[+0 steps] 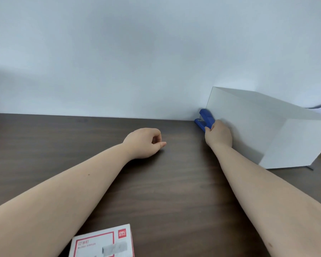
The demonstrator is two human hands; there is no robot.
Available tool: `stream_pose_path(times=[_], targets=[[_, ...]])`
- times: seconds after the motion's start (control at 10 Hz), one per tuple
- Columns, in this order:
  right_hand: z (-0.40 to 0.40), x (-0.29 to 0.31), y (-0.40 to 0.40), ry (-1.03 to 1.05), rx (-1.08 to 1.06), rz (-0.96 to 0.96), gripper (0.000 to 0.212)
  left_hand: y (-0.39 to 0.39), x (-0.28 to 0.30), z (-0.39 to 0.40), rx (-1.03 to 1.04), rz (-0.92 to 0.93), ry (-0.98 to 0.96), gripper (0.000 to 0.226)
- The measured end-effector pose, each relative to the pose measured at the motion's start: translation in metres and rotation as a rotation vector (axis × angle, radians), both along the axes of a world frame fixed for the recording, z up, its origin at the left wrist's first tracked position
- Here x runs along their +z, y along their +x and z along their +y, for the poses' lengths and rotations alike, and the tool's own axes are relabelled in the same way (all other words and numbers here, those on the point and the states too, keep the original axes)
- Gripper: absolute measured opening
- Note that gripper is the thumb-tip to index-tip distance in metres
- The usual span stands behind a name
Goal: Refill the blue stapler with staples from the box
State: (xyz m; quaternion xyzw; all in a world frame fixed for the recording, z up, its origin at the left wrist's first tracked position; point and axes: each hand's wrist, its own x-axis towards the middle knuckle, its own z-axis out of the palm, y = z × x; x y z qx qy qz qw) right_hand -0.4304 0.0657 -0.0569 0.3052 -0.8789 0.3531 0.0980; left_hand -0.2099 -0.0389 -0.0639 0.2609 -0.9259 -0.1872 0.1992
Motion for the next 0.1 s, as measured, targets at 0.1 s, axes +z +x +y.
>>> stream_pose_path(times=[0.1], targets=[[0.0178,-0.0003,0.0211,0.016,0.095,-0.016,0.019,0.0029,-0.0023,0.005,0.006,0.011,0.032,0.017]])
